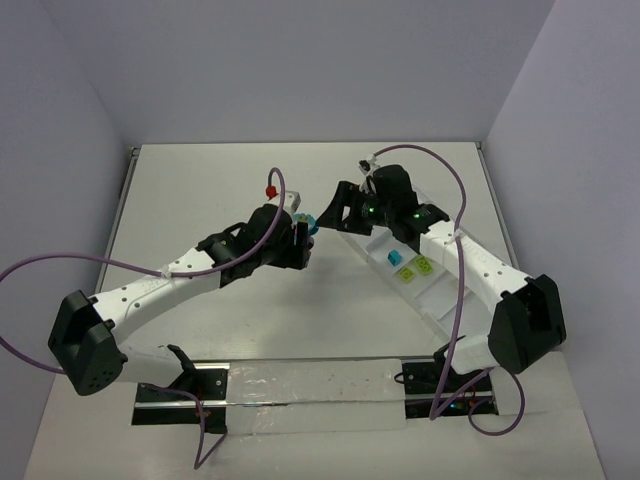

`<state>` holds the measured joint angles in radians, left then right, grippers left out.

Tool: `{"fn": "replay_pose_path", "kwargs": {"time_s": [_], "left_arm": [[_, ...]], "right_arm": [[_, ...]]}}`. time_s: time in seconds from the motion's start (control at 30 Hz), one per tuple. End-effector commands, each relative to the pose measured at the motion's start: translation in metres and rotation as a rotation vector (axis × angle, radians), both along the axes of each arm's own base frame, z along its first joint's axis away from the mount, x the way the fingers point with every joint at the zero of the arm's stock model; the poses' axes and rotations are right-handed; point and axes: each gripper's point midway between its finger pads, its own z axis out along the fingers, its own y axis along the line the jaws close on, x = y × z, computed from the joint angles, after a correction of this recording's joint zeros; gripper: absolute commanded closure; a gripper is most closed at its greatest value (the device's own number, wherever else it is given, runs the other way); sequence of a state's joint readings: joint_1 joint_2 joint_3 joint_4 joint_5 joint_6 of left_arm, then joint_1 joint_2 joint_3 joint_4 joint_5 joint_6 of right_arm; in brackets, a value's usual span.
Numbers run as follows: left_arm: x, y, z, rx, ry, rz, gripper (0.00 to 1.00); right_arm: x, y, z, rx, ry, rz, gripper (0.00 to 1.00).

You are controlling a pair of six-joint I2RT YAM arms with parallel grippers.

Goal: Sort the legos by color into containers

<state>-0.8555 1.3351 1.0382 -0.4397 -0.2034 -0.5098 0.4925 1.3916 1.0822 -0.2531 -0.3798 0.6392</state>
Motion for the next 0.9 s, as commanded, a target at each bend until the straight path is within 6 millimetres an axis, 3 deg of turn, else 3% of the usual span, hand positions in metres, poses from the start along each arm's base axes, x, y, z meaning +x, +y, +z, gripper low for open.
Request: {"fn": "replay_pose_path", "kwargs": {"time_s": [0.0, 0.23, 0.3, 0.5, 0.7, 0.73, 0.87], "left_arm": [[0.004, -0.007, 0.026, -0.081, -0.065, -0.018, 1.00], [0.001, -0.009, 0.024, -0.087, -0.054, -0.035, 1.00], [0.000, -0.009, 0.025, -0.091, -0.055, -0.035, 1.00], [0.000, -0.008, 0.030, -0.101, -0.067, -0.033, 1.00], [0.000, -0.005, 0.030, -0.097, -0.071, -0.027, 1.00], [-0.001, -0.005, 0.030, -0.096, -0.071, -0.027, 1.00], [-0.002, -0.003, 0.026, -0.098, -0.070, -0.020, 1.00]], "right_arm": [[0.009, 0.024, 0.033, 0.083, -0.073, 0.056, 0.22], [0.017, 0.042, 0.021, 0.095, -0.032, 0.087, 0.24], [0.018, 0.046, 0.020, 0.112, -0.030, 0.100, 0.29], [0.014, 0.057, 0.018, 0.154, -0.006, 0.148, 0.56], [0.012, 0.056, 0.023, 0.171, -0.015, 0.149, 0.95], [0.012, 0.056, 0.023, 0.170, -0.015, 0.142, 0.99], [0.023, 0.040, 0.024, 0.156, -0.022, 0.025, 1.00]]}}
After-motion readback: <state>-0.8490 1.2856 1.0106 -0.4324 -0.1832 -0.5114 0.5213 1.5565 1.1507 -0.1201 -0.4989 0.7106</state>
